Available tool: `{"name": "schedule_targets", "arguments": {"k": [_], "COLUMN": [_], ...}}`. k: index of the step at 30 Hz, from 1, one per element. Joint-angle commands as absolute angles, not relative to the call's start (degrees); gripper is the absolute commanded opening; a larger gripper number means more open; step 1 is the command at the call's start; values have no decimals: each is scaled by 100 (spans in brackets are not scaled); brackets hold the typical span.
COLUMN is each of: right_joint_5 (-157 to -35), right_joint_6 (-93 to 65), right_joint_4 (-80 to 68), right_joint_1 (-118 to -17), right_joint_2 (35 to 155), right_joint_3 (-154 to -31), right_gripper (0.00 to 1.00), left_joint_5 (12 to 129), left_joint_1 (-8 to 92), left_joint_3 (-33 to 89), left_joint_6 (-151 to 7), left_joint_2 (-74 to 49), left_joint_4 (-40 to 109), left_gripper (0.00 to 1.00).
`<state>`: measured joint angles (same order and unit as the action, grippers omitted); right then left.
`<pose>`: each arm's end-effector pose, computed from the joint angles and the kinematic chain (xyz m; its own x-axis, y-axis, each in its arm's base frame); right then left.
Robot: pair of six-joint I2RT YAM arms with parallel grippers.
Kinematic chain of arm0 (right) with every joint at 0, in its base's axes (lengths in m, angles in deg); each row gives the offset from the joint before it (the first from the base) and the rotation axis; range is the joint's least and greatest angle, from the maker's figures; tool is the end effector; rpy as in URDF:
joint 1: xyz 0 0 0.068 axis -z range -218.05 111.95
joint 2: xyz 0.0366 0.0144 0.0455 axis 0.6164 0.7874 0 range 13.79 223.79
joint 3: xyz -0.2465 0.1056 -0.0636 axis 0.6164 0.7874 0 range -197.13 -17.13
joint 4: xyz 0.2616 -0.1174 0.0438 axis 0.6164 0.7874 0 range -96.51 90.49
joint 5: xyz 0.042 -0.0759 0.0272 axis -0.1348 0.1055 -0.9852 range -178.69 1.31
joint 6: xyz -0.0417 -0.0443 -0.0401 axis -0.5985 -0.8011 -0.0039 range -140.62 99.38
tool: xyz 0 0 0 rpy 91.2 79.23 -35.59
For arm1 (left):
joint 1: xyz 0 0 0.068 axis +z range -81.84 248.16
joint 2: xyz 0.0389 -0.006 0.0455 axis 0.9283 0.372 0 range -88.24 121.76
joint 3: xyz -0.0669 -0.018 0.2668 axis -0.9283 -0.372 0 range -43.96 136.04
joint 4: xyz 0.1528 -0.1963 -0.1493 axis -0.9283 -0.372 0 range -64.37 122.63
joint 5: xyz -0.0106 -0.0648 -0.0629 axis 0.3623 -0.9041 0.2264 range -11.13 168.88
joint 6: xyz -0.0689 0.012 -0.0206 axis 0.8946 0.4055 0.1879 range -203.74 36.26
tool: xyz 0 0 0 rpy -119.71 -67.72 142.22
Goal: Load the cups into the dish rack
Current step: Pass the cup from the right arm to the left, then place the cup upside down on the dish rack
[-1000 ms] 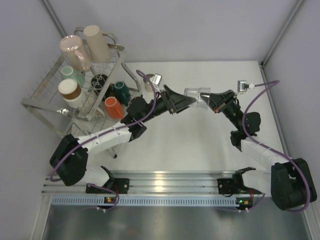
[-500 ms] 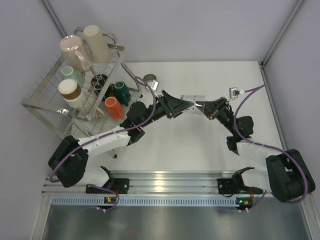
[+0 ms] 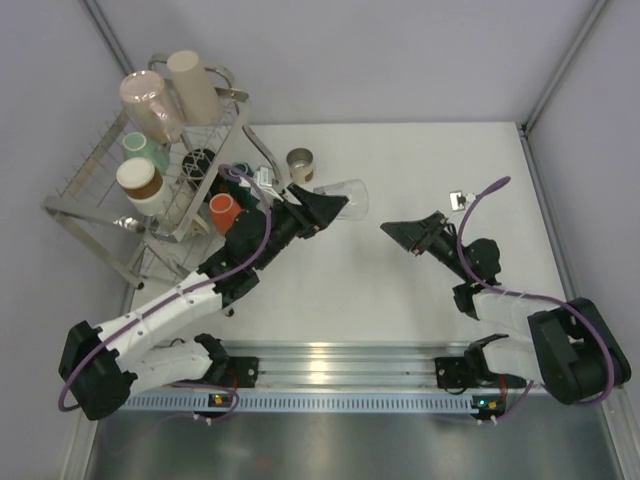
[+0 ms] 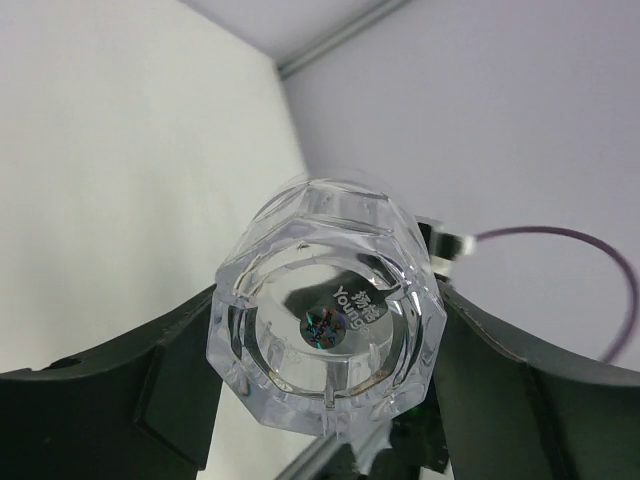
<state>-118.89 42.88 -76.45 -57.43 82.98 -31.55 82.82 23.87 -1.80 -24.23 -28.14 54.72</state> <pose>0.2303 0.1134 0.2057 -0.5564 0.6242 -0.5484 -0.5531 0.2143 0.8051 0.2188 -0.2076 0.3269 -0.5318 -0.6822 -0.5018 0.3732 0.3431 -0.8620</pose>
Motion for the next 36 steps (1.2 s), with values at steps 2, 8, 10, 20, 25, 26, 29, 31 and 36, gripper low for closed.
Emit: {"name": "schedule_targets", "arguments": {"k": [2,8,10,20,25,26,29,31,36], "right_joint_5": [-12007,-12024,-12068,-11911,-11805,-11787,-11743,-11717,-11620], "right_joint_6": [3976,3932,3932,3431,3256,3255,3211,3194,3088], "right_joint_4": [-7789,-7595,-7498,-6357,-5987,-5943,-5890,-5828,-5609], "right_joint_1": [-5792,-5800,-5800,-5800,-5818,-5827,-5897,-5941,-6046], "right_joint_2": [8305,8401,8401,7830,7628,7619,7601,7593,7505], "right_joint_3": [-3049,-3233,-3295,-3497,-3568,-3568,-3603,-3603,-3638], "right_gripper": [47,47,46,46,46,46,46,46,46], "left_joint_5": [10132,11823,11956,12703,12651,12660,12809,12888,13134], "left_joint_1": [2396,2369,2378,2369,2395,2395,2395,2387,2387], "left_joint_3": [559,817,790,1177,1212,1212,1203,1177,1238], "left_joint_6": [-3135,-2627,-2320,-1404,-1307,-1333,-1413,-1465,-1439], "left_joint_2": [-2813,-2593,-2566,-2126,-2214,-2215,-2162,-2171,-2284], "left_joint_4": [2692,838,548,-850,-1026,-1026,-1114,-1184,-1491], "left_gripper": [0,0,0,0,0,0,0,0,0]}}
